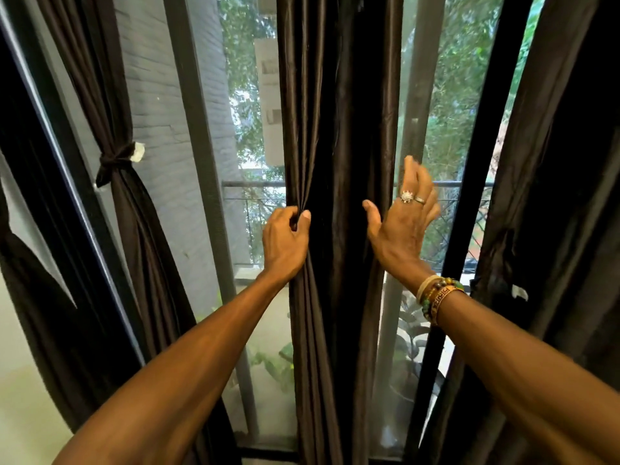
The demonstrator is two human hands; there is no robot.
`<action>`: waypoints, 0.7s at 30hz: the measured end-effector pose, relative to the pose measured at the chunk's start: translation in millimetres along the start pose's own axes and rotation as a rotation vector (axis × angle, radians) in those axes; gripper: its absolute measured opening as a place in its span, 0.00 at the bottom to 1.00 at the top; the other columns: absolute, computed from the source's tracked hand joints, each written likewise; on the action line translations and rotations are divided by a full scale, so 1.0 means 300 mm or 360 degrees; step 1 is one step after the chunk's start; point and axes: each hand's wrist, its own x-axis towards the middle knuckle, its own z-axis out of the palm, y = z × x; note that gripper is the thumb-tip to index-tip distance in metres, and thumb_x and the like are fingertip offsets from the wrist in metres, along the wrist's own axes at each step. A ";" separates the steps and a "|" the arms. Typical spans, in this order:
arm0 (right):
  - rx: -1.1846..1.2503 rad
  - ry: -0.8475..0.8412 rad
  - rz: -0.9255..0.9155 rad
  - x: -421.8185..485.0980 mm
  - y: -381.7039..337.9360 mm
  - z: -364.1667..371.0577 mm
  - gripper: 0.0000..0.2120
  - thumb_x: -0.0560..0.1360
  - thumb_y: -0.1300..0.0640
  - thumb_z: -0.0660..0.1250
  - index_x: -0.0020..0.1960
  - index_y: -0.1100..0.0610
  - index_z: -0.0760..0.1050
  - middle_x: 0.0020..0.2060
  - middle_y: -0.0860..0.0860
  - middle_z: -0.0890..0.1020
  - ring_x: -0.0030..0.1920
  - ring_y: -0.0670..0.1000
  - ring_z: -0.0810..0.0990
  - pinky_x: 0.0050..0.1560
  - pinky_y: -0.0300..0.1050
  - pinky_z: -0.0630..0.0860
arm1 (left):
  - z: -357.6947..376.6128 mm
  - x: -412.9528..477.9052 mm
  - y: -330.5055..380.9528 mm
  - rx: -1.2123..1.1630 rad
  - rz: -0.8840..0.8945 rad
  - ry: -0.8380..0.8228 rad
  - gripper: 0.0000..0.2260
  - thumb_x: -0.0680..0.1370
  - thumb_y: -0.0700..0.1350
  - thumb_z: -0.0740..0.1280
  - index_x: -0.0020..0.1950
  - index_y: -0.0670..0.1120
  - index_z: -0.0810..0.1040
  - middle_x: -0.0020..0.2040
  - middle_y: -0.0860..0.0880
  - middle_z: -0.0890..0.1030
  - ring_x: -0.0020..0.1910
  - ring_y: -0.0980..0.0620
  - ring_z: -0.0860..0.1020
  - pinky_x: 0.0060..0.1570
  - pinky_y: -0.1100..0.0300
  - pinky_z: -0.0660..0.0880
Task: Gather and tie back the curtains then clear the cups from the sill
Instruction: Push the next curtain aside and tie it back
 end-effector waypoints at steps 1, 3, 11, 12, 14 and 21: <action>0.0045 -0.0150 0.0067 0.004 0.014 0.001 0.25 0.76 0.48 0.69 0.69 0.58 0.71 0.62 0.59 0.76 0.62 0.61 0.75 0.59 0.57 0.69 | 0.008 -0.006 0.006 -0.0025 -0.0027 -0.0006 0.09 0.82 0.47 0.63 0.47 0.43 0.76 0.41 0.47 0.75 0.38 0.51 0.74 0.41 0.55 0.72; 0.0114 -0.0321 0.0126 0.008 0.021 -0.007 0.17 0.77 0.44 0.67 0.51 0.59 0.78 0.40 0.57 0.82 0.44 0.62 0.81 0.42 0.54 0.75 | 0.018 -0.013 0.022 -0.0053 -0.0099 -0.0055 0.09 0.82 0.46 0.63 0.55 0.42 0.76 0.40 0.50 0.76 0.35 0.55 0.74 0.37 0.58 0.72; 0.0118 -0.0557 0.0367 0.007 0.024 -0.042 0.17 0.75 0.42 0.68 0.44 0.56 0.83 0.34 0.52 0.84 0.37 0.56 0.83 0.39 0.55 0.81 | -0.030 -0.007 0.111 0.0109 0.0037 -0.0170 0.13 0.81 0.47 0.64 0.41 0.40 0.73 0.33 0.42 0.76 0.33 0.42 0.74 0.34 0.50 0.69; 0.0109 -0.0570 0.0368 0.006 0.020 -0.052 0.16 0.75 0.43 0.69 0.44 0.56 0.83 0.35 0.52 0.84 0.38 0.57 0.83 0.40 0.55 0.81 | -0.034 -0.011 0.121 0.0094 -0.0010 -0.0169 0.10 0.80 0.46 0.65 0.43 0.40 0.73 0.34 0.42 0.77 0.34 0.43 0.75 0.35 0.50 0.71; 0.0067 -0.0591 0.0347 0.001 0.006 -0.080 0.15 0.76 0.44 0.69 0.45 0.57 0.83 0.35 0.54 0.84 0.40 0.58 0.82 0.41 0.54 0.80 | -0.052 -0.019 0.146 0.0038 -0.0084 -0.0213 0.07 0.79 0.45 0.66 0.53 0.44 0.72 0.37 0.45 0.79 0.36 0.46 0.78 0.37 0.50 0.73; -0.0074 -0.0344 0.0561 -0.031 0.070 -0.219 0.16 0.79 0.46 0.66 0.42 0.58 0.79 0.41 0.59 0.83 0.49 0.65 0.80 0.43 0.52 0.72 | -0.154 -0.071 0.170 -0.0099 -0.0313 0.0007 0.16 0.79 0.42 0.67 0.65 0.46 0.68 0.47 0.53 0.75 0.37 0.60 0.76 0.38 0.68 0.69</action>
